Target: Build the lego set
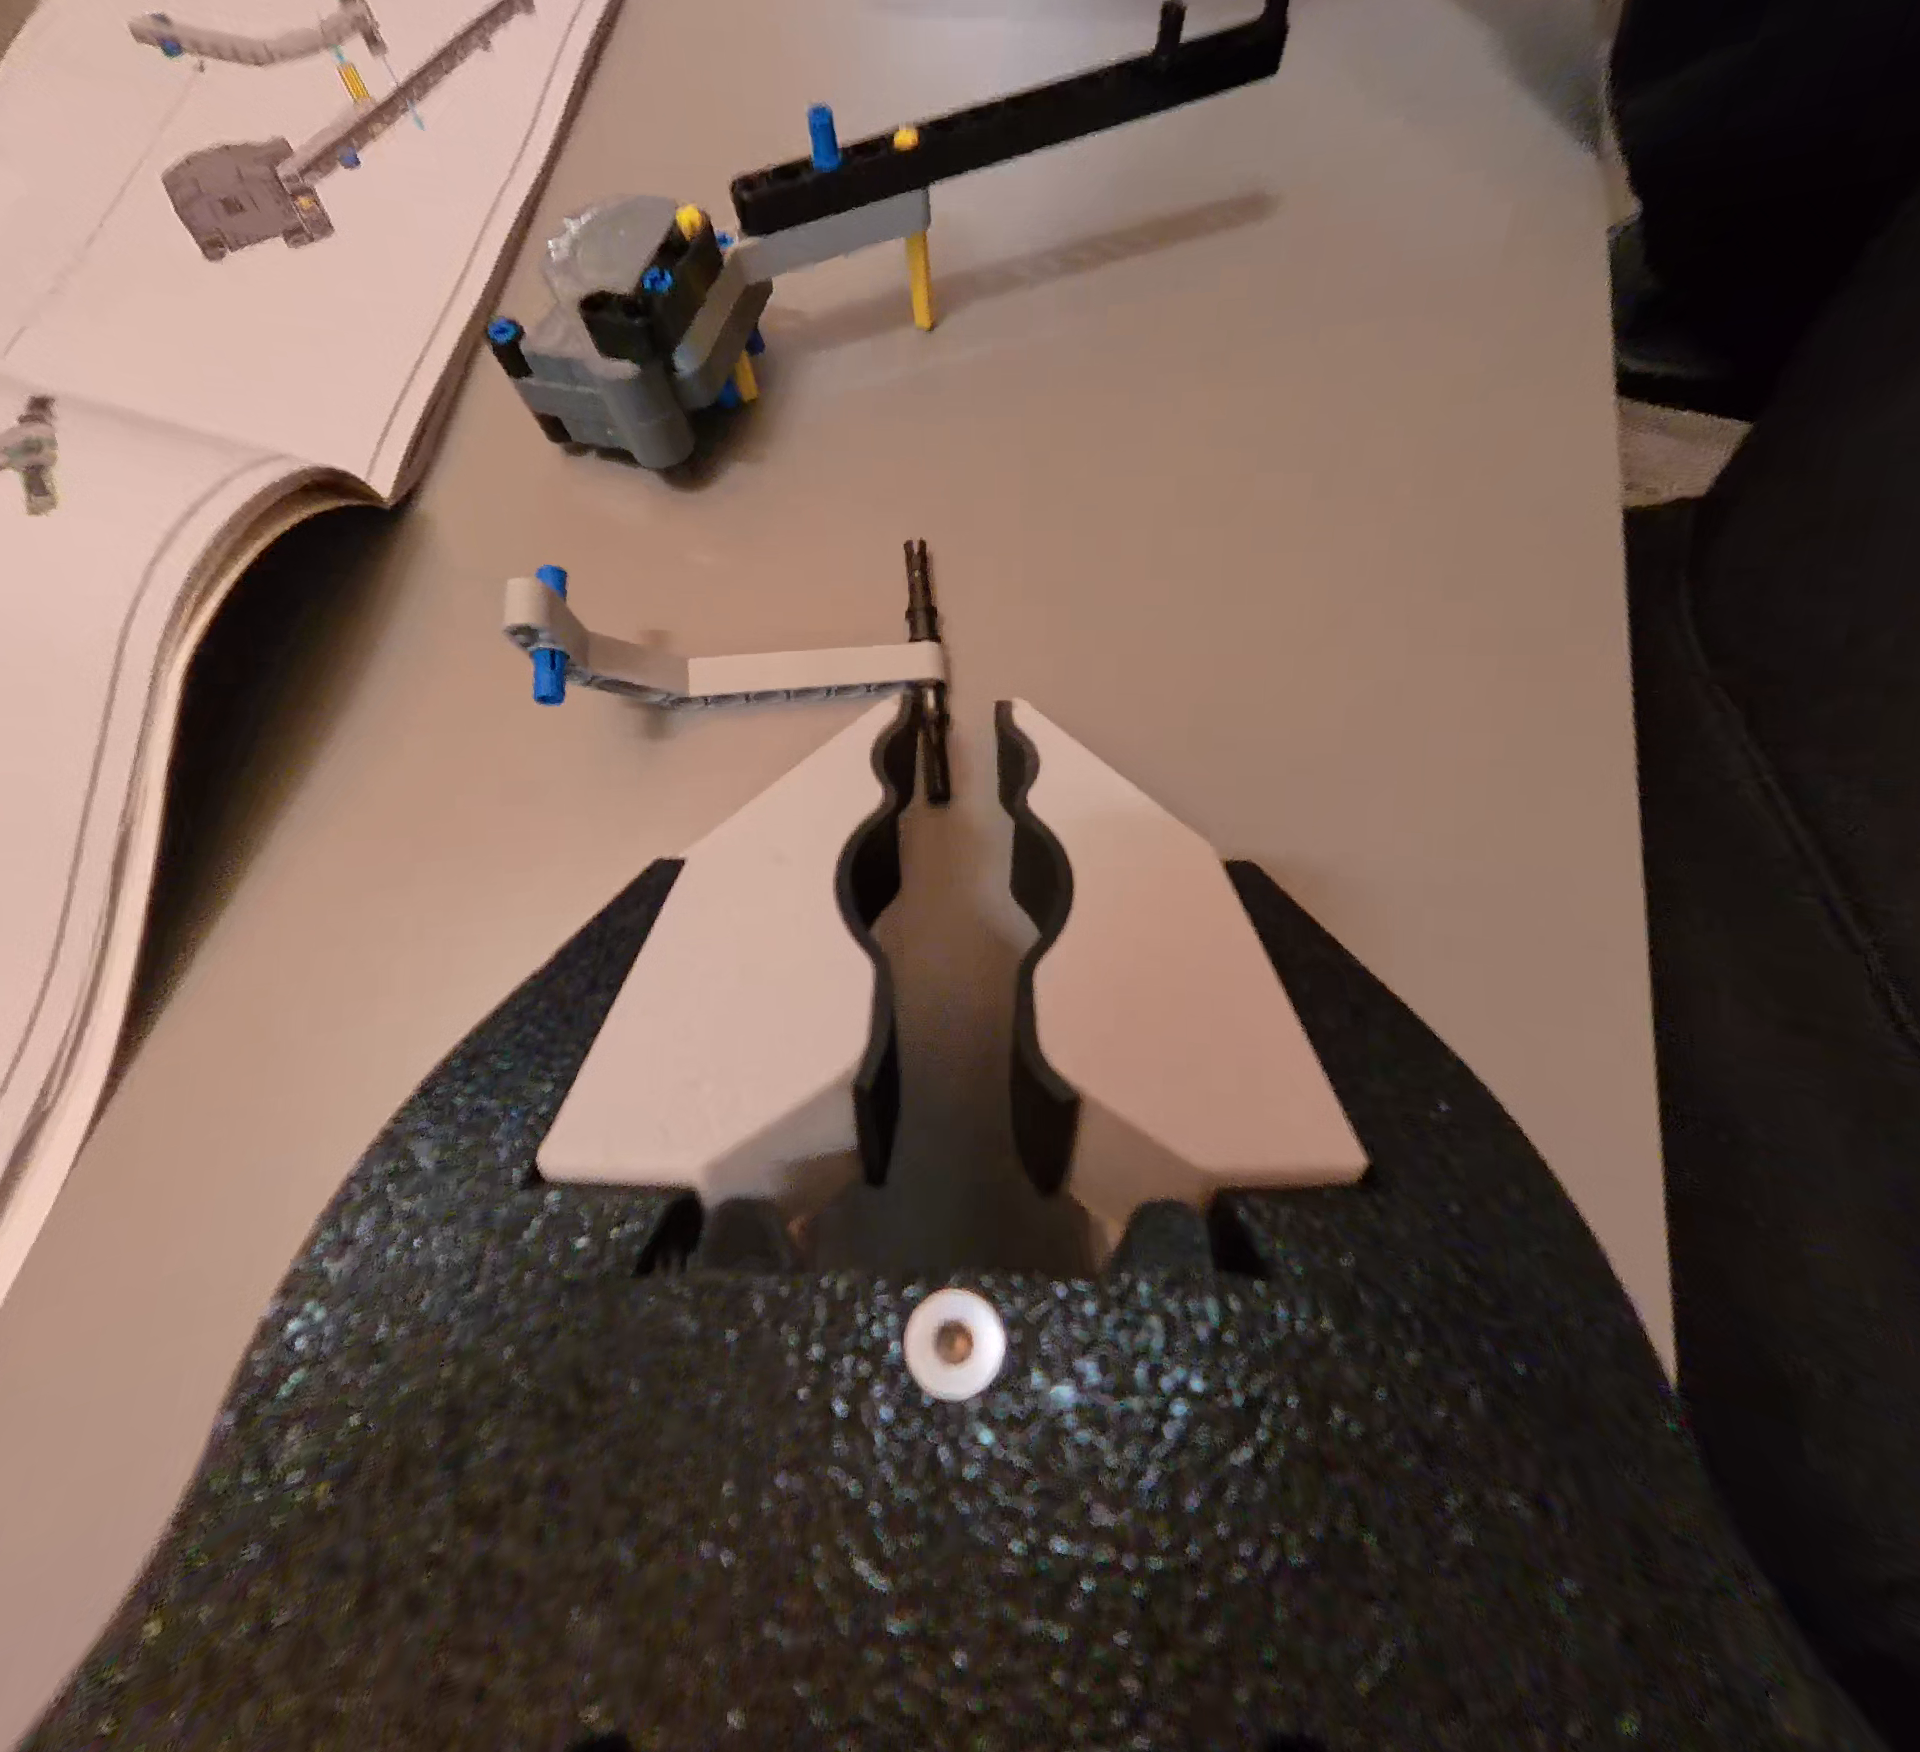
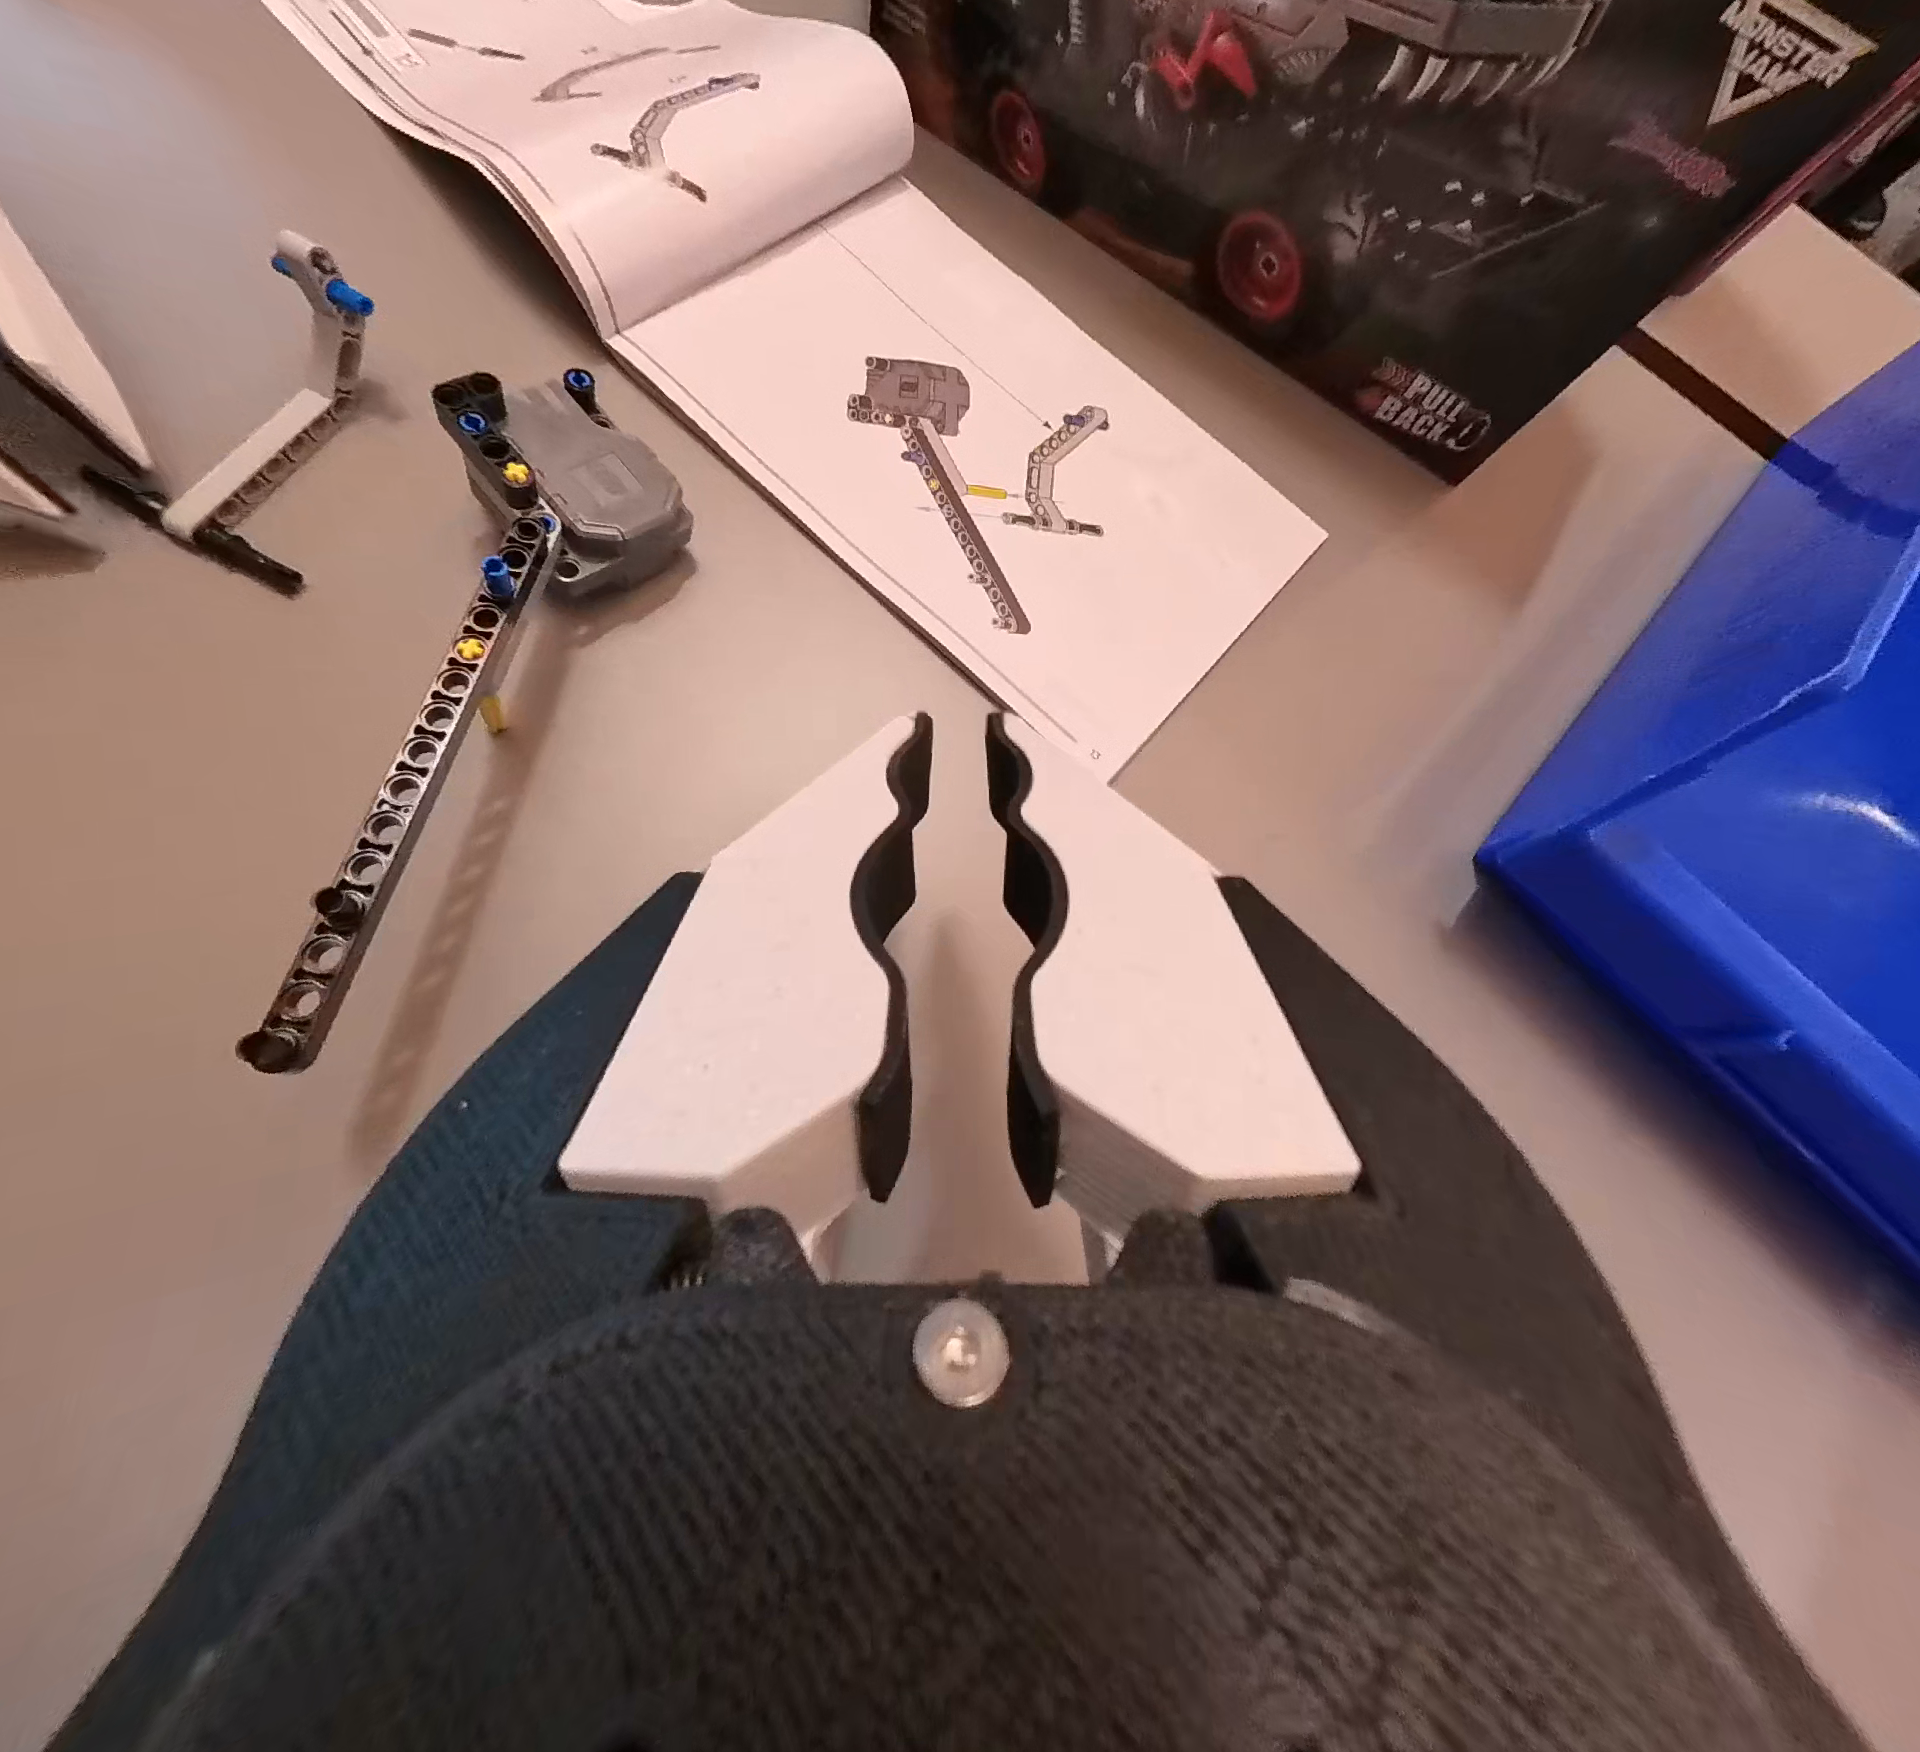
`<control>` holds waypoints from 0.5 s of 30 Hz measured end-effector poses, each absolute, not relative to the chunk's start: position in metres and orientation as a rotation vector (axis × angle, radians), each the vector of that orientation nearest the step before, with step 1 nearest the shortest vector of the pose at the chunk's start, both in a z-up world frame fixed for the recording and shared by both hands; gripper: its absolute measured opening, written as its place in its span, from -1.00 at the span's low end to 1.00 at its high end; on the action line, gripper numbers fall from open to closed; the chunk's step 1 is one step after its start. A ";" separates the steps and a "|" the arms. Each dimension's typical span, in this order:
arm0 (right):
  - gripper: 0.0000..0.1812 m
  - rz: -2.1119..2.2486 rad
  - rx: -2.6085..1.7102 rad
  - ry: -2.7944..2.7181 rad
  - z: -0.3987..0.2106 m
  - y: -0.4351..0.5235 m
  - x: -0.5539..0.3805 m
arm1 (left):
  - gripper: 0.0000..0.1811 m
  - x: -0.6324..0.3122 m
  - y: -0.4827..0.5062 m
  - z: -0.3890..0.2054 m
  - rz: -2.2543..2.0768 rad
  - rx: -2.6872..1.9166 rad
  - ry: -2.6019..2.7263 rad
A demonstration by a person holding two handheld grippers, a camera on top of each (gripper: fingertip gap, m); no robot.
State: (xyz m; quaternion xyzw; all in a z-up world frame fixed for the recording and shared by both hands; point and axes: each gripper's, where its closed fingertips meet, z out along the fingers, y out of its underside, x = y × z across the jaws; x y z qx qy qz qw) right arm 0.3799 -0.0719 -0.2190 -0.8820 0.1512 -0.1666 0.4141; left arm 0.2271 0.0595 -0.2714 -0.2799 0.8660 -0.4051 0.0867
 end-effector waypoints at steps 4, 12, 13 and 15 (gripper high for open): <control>-0.91 -0.402 -2.228 0.390 -0.224 -0.074 0.381 | -0.86 0.226 0.063 -0.259 -1.271 -0.839 2.527; -0.91 -0.445 -2.234 0.398 -0.220 -0.080 0.383 | -0.87 0.245 0.092 -0.245 -1.193 -0.935 2.351; -0.91 -0.455 -2.232 0.403 -0.219 -0.081 0.384 | -0.86 0.250 0.098 -0.241 -1.182 -0.950 2.305; -0.91 -0.469 -2.228 0.409 -0.218 -0.085 0.385 | -0.85 0.259 0.107 -0.232 -1.176 -0.985 2.216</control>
